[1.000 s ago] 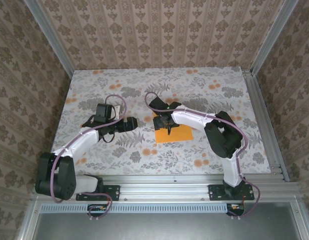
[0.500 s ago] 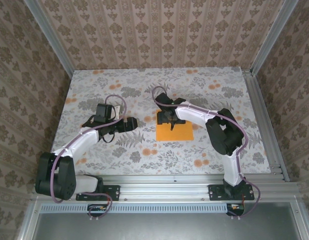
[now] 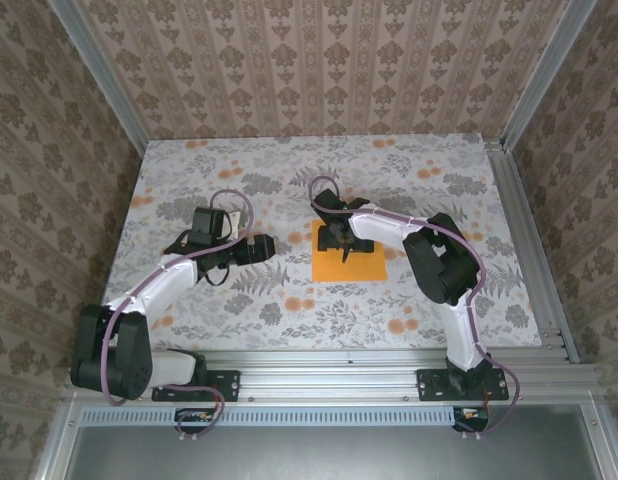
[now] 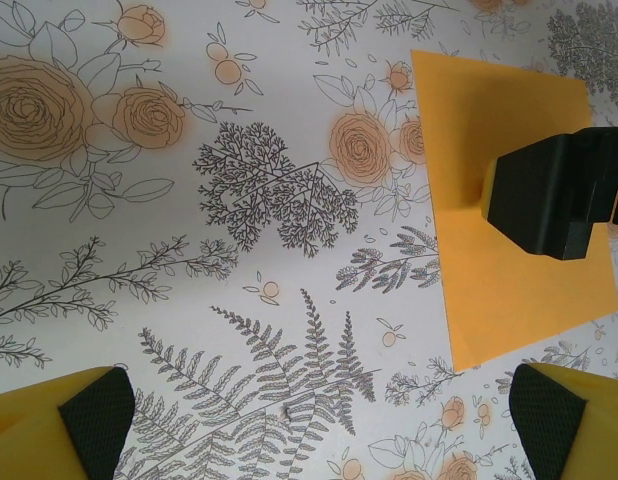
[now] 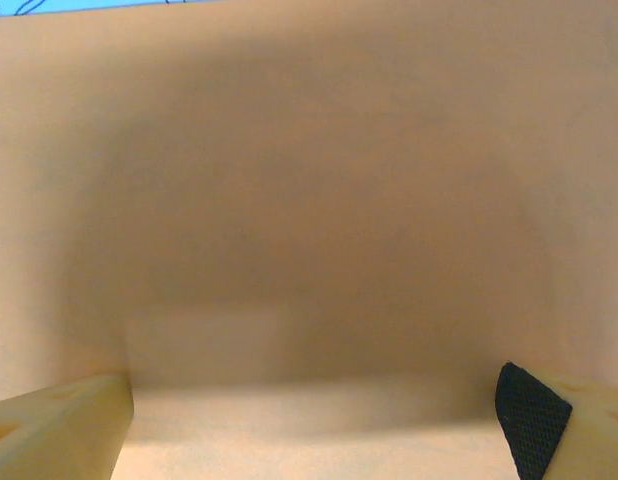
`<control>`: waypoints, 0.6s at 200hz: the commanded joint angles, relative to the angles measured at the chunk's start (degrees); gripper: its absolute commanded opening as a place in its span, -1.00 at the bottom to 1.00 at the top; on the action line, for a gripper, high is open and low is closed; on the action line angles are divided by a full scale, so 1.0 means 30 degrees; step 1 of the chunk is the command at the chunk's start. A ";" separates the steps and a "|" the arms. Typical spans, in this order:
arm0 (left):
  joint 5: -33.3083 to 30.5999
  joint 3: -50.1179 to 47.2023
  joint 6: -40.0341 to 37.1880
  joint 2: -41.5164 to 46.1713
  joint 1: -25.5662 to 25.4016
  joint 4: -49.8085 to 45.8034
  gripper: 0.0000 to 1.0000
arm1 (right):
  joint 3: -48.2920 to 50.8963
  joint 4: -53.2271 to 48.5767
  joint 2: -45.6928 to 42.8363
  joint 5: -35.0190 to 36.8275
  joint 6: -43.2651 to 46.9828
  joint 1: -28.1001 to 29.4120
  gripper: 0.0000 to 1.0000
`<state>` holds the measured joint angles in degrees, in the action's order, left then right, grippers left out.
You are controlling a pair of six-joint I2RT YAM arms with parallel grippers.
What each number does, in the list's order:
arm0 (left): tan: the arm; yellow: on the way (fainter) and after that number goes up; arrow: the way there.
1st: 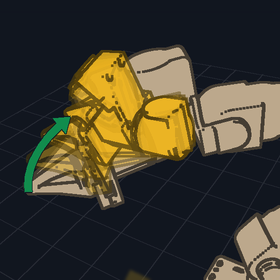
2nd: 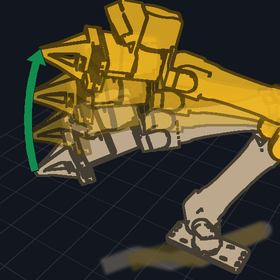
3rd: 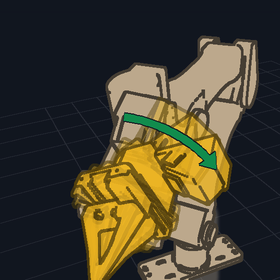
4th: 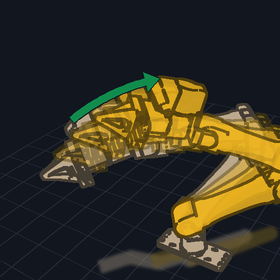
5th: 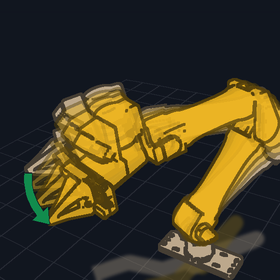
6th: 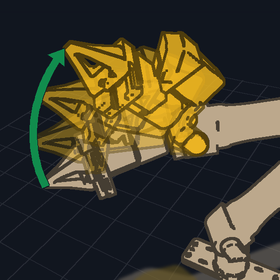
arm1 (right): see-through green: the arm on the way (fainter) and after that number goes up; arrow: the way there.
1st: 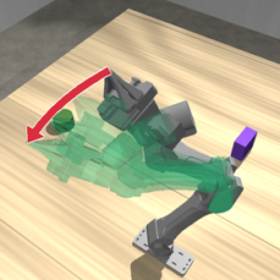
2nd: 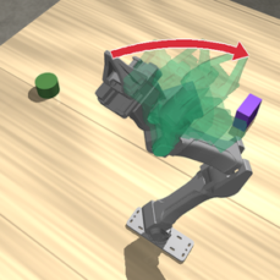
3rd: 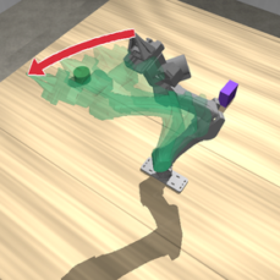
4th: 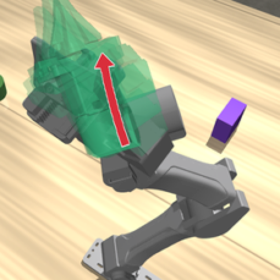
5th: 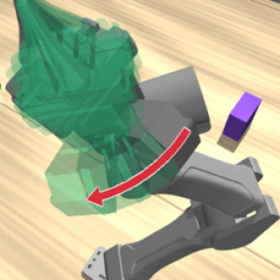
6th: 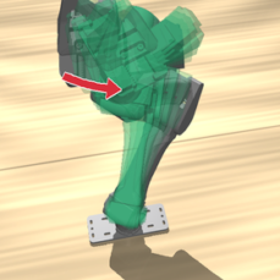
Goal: Fold a paper plane with a square sheet of paper (pick it up from the middle)
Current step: First fold in half a square sheet of paper at the center of the table.
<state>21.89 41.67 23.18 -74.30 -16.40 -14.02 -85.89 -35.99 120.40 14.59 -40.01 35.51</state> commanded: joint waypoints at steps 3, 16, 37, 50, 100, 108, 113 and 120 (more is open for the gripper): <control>0.0363 0.0265 0.0122 -0.0192 -0.0055 -0.0216 1.00 | 0.0519 -0.0508 0.0574 -0.0300 -0.0331 0.0030 0.92; 0.0379 0.0319 0.0105 -0.0149 -0.0069 -0.0218 1.00 | 0.0672 -0.0390 0.0775 -0.0488 -0.0345 0.0052 0.89; 0.0394 0.0301 0.0097 -0.0190 -0.0113 -0.0248 1.00 | 0.0880 -0.0181 0.1023 -0.0779 -0.0302 0.0059 0.81; 0.0374 0.0333 0.0099 -0.0188 -0.0157 -0.0288 1.00 | 0.0987 -0.0024 0.1056 -0.0820 -0.0232 0.0096 0.74; 0.0306 0.0523 0.0065 -0.0351 -0.0332 -0.0482 1.00 | 0.1289 0.0361 0.1077 -0.1011 -0.0001 0.0177 0.51; 0.0292 0.0547 0.0066 -0.0408 -0.0361 -0.0483 1.00 | 0.1320 0.0394 0.0998 -0.0940 0.0068 0.0205 0.49; 0.0292 0.0530 0.0072 -0.0434 -0.0362 -0.0483 1.00 | 0.1309 0.0423 0.0894 -0.0867 0.0076 0.0209 0.46; 0.0293 0.0558 0.0067 -0.0500 -0.0391 -0.0483 1.00 | 0.1304 0.0438 0.0754 -0.0785 0.0145 0.0235 0.42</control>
<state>22.11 41.69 23.18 -74.81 -17.23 -14.39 -84.82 -32.97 120.38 14.04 -40.27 35.81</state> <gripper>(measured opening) 0.994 0.733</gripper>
